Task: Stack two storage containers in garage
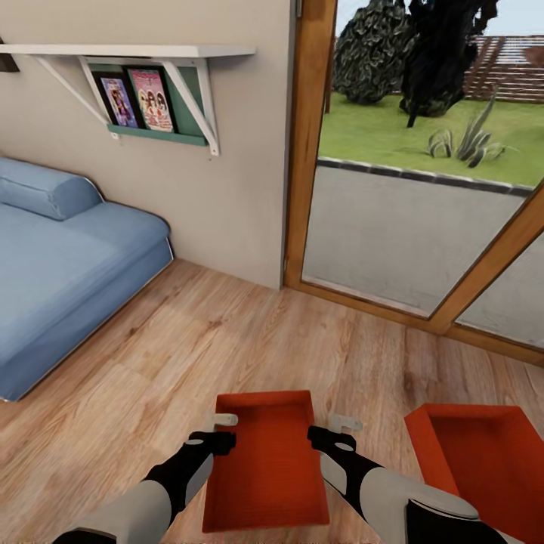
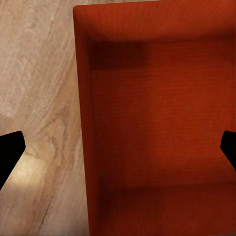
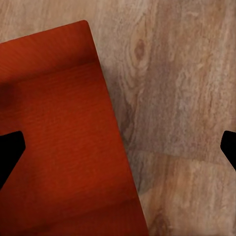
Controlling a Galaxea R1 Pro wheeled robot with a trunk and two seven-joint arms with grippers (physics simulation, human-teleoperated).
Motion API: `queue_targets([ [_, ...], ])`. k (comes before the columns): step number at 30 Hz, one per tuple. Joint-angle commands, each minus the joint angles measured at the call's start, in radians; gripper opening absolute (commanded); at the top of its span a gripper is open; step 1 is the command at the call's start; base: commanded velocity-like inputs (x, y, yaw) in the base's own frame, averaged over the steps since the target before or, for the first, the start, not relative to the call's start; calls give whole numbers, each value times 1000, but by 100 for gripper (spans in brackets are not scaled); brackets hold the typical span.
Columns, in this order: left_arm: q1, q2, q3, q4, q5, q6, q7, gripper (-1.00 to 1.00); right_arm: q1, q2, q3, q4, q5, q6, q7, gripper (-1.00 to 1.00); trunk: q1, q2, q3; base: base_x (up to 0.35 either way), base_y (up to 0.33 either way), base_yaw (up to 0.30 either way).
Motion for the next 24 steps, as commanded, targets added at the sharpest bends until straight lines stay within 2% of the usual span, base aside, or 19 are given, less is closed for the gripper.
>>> queue_targets([
  [1, 0, 1, -8, -2, 9, 6, 6, 100, 0, 0, 8, -1, -10, -3, -5, 100, 0, 0, -2, 0, 0, 0],
  [15, 0, 1, -8, -2, 9, 6, 6, 100, 0, 0, 8, -1, -10, -2, -5, 100, 0, 0, -24, 0, 0, 3],
  [24, 0, 1, -8, -2, 8, 6, 6, 100, 0, 0, 8, -1, -9, -1, -5, 100, 0, 0, -26, 0, 0, 2],
])
